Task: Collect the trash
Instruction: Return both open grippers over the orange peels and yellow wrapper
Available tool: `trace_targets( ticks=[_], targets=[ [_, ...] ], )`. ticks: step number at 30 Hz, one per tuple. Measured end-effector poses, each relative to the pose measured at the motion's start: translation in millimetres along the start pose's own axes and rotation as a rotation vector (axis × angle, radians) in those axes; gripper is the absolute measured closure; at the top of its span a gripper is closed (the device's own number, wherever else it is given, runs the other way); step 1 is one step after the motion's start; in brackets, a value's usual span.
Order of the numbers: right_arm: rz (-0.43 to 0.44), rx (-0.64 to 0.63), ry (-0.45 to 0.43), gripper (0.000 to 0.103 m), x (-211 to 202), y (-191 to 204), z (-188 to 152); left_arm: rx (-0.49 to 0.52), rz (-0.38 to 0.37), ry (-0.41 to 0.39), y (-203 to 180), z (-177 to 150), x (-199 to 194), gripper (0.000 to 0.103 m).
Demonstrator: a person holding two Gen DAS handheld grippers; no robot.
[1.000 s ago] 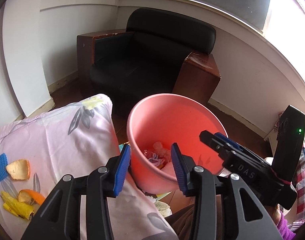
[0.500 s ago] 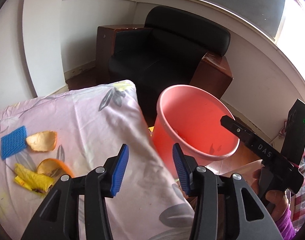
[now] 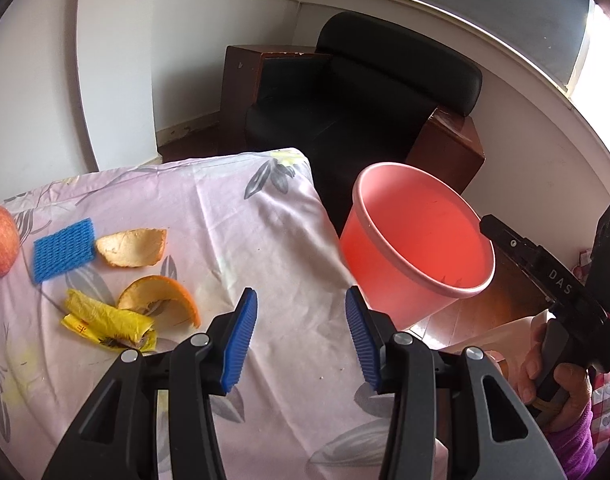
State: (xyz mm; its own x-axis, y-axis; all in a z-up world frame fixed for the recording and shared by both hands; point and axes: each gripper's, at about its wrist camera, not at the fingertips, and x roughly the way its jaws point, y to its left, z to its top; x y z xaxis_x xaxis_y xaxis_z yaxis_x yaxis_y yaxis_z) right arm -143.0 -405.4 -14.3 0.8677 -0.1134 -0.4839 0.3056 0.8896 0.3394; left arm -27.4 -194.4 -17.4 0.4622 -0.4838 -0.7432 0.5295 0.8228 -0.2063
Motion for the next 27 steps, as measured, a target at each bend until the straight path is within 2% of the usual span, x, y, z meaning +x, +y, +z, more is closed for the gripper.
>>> trace_targets(
  ticks=[10,15,21,27],
  targets=[
    [0.046,-0.017,-0.018,0.047,-14,12,-1,-0.020,0.010,-0.018,11,-8,-14,0.058],
    [0.105,0.004,-0.008,0.047,-17,16,-3,-0.047,0.023,-0.034,24,-14,-25,0.058],
    [0.142,-0.012,0.023,0.047,-13,28,-11,-0.085,0.046,-0.061,45,-27,-39,0.058],
    [0.215,-0.063,0.087,0.047,1,60,-24,-0.144,0.090,-0.077,76,-39,-51,0.058]
  ],
)
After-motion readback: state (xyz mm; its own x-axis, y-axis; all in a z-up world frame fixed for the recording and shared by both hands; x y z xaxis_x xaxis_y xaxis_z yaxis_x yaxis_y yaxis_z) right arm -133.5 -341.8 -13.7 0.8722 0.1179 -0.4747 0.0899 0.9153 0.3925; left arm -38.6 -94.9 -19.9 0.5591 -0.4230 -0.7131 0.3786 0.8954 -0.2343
